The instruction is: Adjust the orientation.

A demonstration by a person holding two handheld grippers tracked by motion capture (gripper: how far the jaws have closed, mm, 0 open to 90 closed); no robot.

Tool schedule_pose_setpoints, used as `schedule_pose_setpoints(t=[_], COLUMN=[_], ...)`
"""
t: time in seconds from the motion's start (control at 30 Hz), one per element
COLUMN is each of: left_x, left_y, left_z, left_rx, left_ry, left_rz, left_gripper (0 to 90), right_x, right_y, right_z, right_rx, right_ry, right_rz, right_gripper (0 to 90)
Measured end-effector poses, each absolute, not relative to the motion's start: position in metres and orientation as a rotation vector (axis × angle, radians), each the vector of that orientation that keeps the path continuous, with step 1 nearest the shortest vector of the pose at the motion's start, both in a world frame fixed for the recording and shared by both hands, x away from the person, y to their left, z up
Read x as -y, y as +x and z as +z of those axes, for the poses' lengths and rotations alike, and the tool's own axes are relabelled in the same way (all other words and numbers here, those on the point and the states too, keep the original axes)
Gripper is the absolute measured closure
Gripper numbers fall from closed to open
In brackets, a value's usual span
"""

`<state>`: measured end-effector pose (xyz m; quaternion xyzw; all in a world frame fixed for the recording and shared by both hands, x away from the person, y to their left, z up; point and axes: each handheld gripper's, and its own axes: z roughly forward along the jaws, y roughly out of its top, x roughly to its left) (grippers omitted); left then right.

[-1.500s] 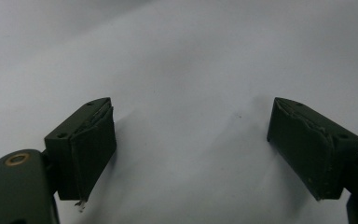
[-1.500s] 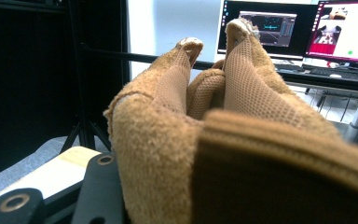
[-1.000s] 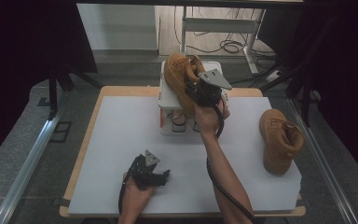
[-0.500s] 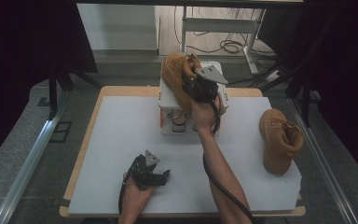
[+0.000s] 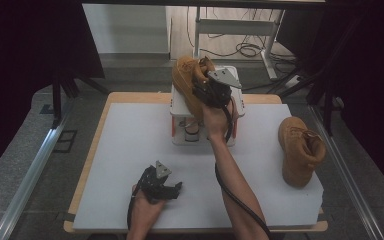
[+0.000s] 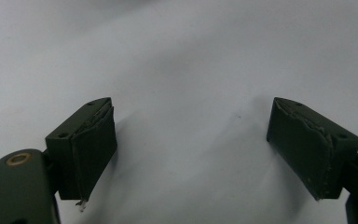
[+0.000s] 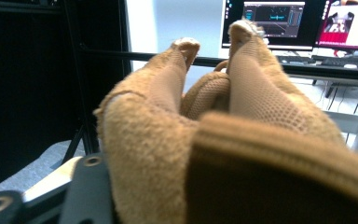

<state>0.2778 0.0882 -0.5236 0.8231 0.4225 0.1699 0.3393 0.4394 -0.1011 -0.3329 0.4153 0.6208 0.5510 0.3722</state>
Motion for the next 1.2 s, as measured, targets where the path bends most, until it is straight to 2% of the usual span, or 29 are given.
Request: schedule_pose_setpoints(t=[0.13, 0.37, 0.87, 0.97, 1.2], left_x=[-0.088, -0.088, -0.088, -0.088, -0.088], left_y=[0.278, 0.278, 0.278, 0.278, 0.278], left_z=[-0.524, -0.524, -0.524, -0.524, -0.523], left_rx=[-1.100, -1.099, -1.098, -1.099, -1.102], left_ry=[2.143, 2.144, 2.142, 2.144, 2.145], left_rz=[0.443, 0.446, 0.449, 0.447, 0.447], left_gripper=[15.6, 15.6, 15.6, 15.6, 15.6], right_x=[0.104, 0.104, 0.110, 0.114, 0.124], right_y=[0.443, 0.446, 0.438, 0.434, 0.422], right_z=[-0.331, -0.331, -0.334, -0.336, -0.337], right_rx=[-1.627, -1.658, -1.684, -1.704, -1.729], right_ry=[1.085, 1.076, 1.057, 1.033, 1.006], right_rz=[1.411, 1.398, 1.403, 1.419, 1.430], right_gripper=[27.4, 15.0, 12.7, 9.2, 9.7])
